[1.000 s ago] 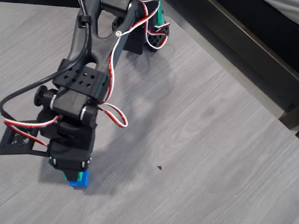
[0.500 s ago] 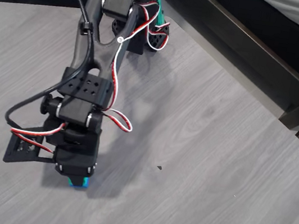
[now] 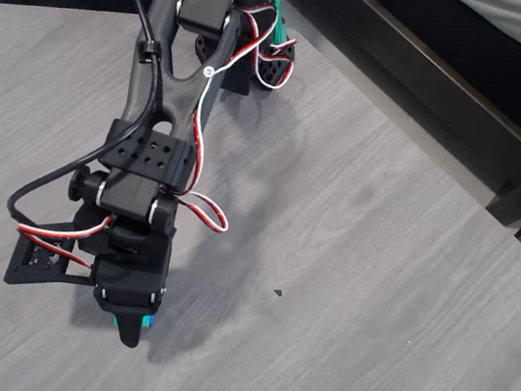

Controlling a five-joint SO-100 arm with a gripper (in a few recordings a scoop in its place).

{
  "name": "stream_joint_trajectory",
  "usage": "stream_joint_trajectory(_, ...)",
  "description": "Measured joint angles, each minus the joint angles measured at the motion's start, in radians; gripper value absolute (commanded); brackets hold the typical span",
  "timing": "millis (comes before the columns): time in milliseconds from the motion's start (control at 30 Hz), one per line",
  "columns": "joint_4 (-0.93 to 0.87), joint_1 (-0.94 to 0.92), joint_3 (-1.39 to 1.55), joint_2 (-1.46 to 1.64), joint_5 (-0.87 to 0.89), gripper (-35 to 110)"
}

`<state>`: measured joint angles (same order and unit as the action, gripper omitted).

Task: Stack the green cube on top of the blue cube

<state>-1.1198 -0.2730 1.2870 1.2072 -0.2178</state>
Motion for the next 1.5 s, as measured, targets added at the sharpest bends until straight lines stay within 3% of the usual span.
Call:
stream_joint_trajectory(367, -0.118, 0.018, 0.0, 0.097, 0.0, 29)
stream_joint_trajectory(633, -0.37, 0.075, 0.003, 0.367, 0.003, 32)
stream_joint_trajectory(767, -0.479, 0.123, 0.129, 0.658, 0.005, 32)
stream_joint_trajectory(1167, -0.284, 0.175, 0.959, 1.715, -0.02, 32)
stream_joint_trajectory(1500, -0.187, 0.287, 1.312, 1.96, 0.107, 32)
